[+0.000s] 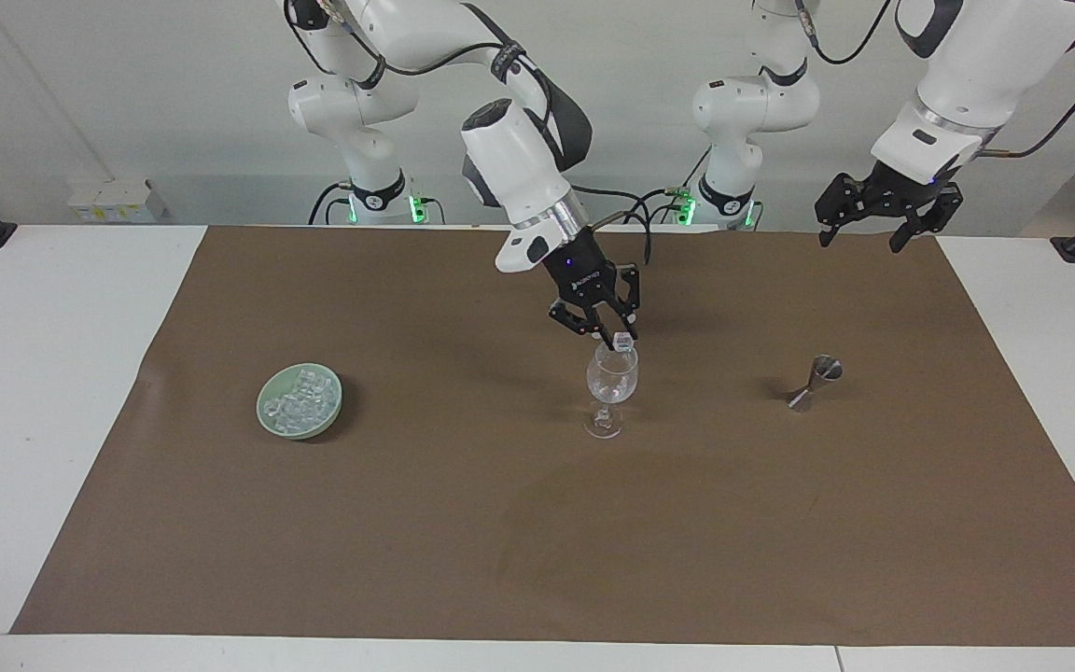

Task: Pour wine and add ice with both arms

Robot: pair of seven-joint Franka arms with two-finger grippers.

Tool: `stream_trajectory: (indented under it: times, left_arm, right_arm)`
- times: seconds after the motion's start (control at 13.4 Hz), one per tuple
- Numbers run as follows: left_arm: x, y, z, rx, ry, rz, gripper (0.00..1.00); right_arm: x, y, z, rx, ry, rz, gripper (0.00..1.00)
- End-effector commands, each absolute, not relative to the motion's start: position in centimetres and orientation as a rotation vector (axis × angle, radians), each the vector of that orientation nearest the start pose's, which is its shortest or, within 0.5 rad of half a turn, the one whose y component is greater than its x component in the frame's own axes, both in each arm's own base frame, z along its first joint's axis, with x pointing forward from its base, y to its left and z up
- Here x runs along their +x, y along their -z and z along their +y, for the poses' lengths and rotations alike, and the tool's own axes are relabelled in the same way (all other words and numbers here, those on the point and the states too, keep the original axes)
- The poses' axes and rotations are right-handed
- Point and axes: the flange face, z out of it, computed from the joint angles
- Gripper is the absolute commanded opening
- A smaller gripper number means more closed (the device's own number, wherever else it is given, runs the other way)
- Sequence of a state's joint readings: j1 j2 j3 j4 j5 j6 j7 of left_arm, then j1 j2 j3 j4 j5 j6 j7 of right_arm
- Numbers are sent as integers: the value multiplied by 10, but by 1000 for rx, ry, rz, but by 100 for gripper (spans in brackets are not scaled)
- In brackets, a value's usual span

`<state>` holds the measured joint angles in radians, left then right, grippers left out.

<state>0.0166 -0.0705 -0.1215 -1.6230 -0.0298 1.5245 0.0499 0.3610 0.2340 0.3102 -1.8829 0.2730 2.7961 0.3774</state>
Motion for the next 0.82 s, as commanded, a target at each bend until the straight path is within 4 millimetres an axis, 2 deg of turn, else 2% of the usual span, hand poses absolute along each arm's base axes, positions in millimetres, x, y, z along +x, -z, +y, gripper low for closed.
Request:
stream_trajectory:
  times: [0.0,0.07,0.15,0.52,0.6,0.75]
  left_arm:
    - [523,-634,-61,-3130,-25,264,100]
    - [523,-635,-59,-3131,-22,255,100]
    - [523,-635,-59,-3131,-22,252,100]
    - [520,-638,-54,-3131,-18,228,100]
    - [520,-637,-55,-3131,-25,230,100]
    - [519,-637,-55,-3131,-27,228,100]
  right_arm:
    - [534,-469,387,-2525,643,-73,33]
    - [534,-469,387,-2525,643,-73,41]
    - [534,-469,386,-2525,643,-69,44]
    - [535,-469,386,-2523,641,-59,47]
    - [535,-470,384,-2523,645,-58,54]
    - [538,-483,375,-2517,669,-45,76]
